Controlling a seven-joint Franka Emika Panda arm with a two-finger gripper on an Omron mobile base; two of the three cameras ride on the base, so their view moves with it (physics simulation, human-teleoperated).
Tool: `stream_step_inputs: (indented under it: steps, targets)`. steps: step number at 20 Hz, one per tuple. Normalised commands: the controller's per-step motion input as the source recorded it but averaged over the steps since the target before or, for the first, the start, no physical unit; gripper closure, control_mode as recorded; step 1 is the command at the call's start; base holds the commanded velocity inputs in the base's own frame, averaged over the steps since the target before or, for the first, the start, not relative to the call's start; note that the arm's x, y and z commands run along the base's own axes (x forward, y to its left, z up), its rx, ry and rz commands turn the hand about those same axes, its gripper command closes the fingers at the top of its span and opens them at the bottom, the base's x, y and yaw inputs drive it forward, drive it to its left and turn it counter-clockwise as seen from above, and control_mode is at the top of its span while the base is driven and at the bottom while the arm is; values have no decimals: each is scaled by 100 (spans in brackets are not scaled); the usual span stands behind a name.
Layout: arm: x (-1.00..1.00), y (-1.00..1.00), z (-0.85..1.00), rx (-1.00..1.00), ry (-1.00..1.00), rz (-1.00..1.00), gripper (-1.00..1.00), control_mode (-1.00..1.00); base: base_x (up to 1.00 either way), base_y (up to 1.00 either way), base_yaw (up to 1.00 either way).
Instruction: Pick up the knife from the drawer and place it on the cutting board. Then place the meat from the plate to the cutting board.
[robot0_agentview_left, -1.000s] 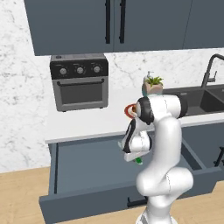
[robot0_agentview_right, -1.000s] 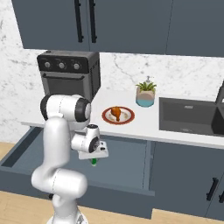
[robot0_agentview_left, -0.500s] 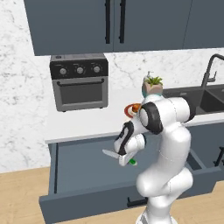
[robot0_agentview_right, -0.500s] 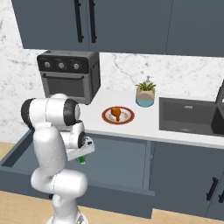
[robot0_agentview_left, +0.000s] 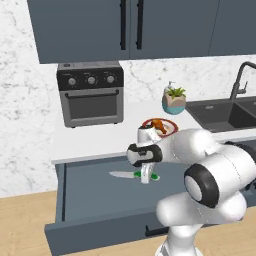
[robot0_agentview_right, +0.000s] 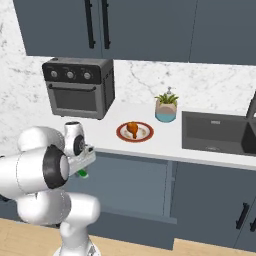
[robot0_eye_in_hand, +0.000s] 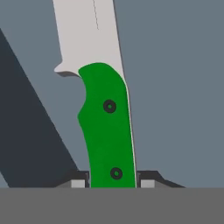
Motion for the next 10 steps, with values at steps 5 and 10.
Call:
stream_step_inputs:
  steps: [5, 10]
  targets:
    - [-69, -2, 98, 9, -8, 15, 100, -100, 0, 0, 0]
    - [-12, -24, 100, 6, -14, 10, 100, -100, 0, 0, 0]
